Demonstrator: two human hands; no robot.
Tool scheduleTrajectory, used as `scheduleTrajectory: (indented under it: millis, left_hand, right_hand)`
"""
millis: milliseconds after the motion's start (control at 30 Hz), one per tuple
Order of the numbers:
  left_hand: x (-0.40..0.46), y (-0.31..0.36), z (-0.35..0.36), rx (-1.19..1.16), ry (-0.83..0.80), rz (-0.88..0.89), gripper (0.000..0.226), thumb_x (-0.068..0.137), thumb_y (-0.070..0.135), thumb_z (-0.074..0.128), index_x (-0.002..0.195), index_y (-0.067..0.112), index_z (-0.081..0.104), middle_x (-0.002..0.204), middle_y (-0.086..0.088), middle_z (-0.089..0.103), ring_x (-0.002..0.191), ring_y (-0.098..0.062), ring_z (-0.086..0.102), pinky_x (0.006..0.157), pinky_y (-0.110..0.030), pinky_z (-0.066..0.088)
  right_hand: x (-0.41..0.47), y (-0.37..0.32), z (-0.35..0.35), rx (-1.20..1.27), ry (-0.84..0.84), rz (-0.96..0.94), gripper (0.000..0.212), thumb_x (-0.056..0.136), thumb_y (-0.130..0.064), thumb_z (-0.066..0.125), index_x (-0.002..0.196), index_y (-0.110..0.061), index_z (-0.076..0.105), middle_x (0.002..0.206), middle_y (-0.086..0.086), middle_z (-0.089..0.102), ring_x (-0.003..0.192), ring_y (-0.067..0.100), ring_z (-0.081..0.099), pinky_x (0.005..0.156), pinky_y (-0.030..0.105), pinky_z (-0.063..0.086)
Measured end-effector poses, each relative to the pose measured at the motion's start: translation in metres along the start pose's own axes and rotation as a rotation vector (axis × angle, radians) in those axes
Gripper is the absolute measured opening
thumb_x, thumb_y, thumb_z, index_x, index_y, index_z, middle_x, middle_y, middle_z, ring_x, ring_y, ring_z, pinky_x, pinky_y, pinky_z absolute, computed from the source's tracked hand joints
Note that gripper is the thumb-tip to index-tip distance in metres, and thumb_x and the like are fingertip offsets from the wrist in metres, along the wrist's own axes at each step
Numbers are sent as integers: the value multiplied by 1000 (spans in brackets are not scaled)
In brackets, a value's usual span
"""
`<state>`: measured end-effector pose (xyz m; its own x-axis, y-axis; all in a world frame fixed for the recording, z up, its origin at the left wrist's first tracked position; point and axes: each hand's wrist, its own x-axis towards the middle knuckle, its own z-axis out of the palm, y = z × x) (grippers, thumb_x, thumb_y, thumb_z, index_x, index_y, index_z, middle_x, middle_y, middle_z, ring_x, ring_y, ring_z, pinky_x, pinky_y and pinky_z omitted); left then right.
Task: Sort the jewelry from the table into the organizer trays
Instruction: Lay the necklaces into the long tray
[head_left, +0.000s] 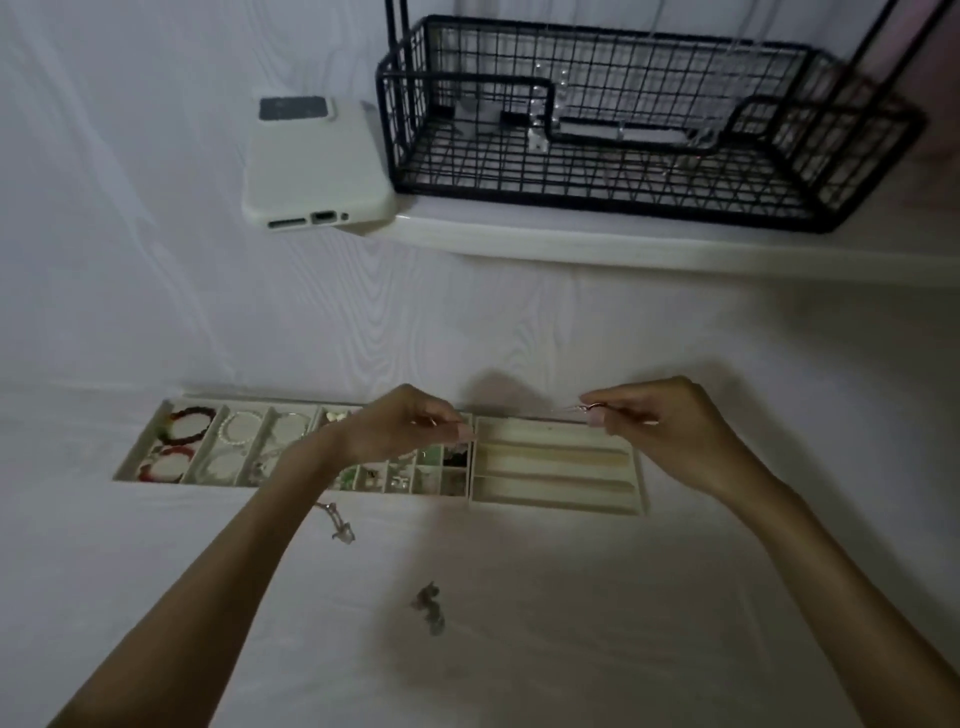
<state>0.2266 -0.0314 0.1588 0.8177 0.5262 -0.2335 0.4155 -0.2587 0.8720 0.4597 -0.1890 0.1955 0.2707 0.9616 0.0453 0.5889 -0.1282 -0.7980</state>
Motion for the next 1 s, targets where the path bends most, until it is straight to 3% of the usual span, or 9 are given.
scheduleTrajectory:
  millis: [100,233,300,500,633,733,800,900,1000]
  left_hand:
    - [9,6,-2,-12,-2,16,18,89,22,62,90,9,74,59,19,64,55,7,56,59,-5,40]
    - [23,8,-2,32,-3,33,20,83,24,69,96,12,76,89,1,75,84,-5,69,75,-11,49]
    - [33,9,1,77,-6,36,15,83,18,71,96,12,76,90,0,75,83,-3,69,74,-10,48]
    - [71,-1,10,128,17,-13,13,77,13,77,85,22,76,79,8,74,79,0,69,78,-11,51]
    - [97,-18,20,134,54,-40,13,76,6,77,88,12,77,65,18,70,71,6,67,73,-6,49]
    - [115,-35,30,107,42,-55,14,81,-2,69,90,7,75,65,17,70,67,4,66,70,-10,50]
    - [121,-44,38,-110,-15,-112,23,84,-16,55,93,-2,71,65,5,72,64,-4,68,66,-16,53]
    - [133,-59,51,-348,-40,-162,42,85,-24,40,68,-5,73,60,-12,69,57,-17,69,58,-26,56]
    - [144,-76,64,-243,24,-129,44,87,-19,41,61,-4,72,56,-8,68,52,-13,67,61,-25,58]
  right_hand:
    - [0,17,-18,5,43,70,18,86,-11,66,100,-19,74,92,-12,72,86,-7,65,78,4,46]
    - [1,35,-29,-49,68,111,18,89,-11,61,91,-26,70,88,-15,69,81,-4,64,77,10,49]
    - [1,44,-33,-51,111,134,19,90,-12,59,89,-28,68,88,-11,69,82,4,64,76,17,49]
    - [8,72,-39,-62,232,181,14,90,-13,59,89,-24,68,83,-9,67,83,13,64,80,28,50]
    - [15,102,-33,-90,248,237,16,90,-14,59,87,-26,69,81,-11,67,77,7,63,77,29,50]
    - [19,123,-26,-126,257,262,14,90,-14,60,89,-24,70,80,-13,66,74,4,62,75,25,49]
    - [20,136,-21,-125,254,290,14,90,-15,60,90,-23,71,81,-12,67,75,5,63,75,24,48]
    - [24,155,-15,-112,244,323,14,89,-16,62,88,-26,71,83,-11,68,77,8,64,76,26,49]
    - [29,171,-9,-115,235,338,12,88,-15,63,91,-22,73,85,-9,68,76,9,64,77,27,50]
